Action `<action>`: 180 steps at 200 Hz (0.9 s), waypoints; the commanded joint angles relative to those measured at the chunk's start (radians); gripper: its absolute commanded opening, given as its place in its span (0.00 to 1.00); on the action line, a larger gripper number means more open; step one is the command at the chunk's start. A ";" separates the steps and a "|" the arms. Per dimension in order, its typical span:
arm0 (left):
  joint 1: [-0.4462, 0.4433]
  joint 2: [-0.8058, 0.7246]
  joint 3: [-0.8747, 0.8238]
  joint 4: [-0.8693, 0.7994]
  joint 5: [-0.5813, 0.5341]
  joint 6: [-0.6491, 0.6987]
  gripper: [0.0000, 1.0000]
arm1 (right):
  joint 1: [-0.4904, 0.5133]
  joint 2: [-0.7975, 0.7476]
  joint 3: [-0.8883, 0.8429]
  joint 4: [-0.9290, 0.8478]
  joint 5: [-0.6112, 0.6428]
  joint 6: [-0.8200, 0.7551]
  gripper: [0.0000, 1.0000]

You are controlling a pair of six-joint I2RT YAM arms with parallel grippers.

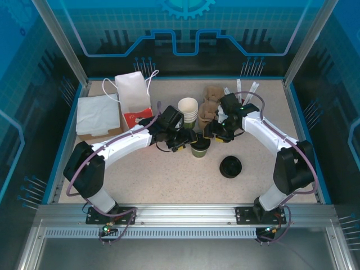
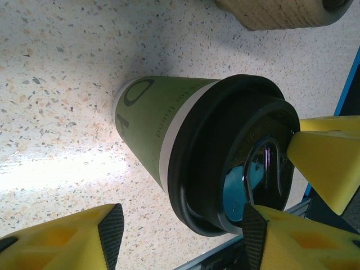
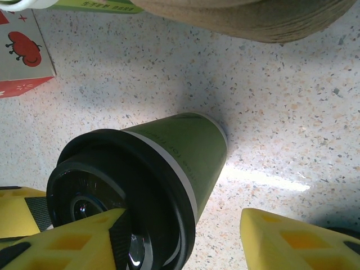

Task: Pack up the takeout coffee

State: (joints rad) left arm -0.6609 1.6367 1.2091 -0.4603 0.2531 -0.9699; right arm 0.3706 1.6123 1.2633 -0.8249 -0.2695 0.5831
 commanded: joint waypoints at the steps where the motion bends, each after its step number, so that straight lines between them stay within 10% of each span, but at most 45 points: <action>1: 0.003 0.018 -0.011 0.003 0.032 -0.004 0.61 | 0.020 0.015 0.016 -0.041 0.000 -0.002 0.54; 180: -0.012 0.035 -0.108 -0.026 0.025 -0.033 0.50 | 0.032 0.004 0.004 -0.125 0.023 -0.003 0.48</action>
State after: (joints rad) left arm -0.6628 1.6444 1.1519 -0.3752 0.2859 -0.9768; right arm 0.3801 1.6123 1.2644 -0.8558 -0.2695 0.5835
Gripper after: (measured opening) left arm 0.502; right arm 0.485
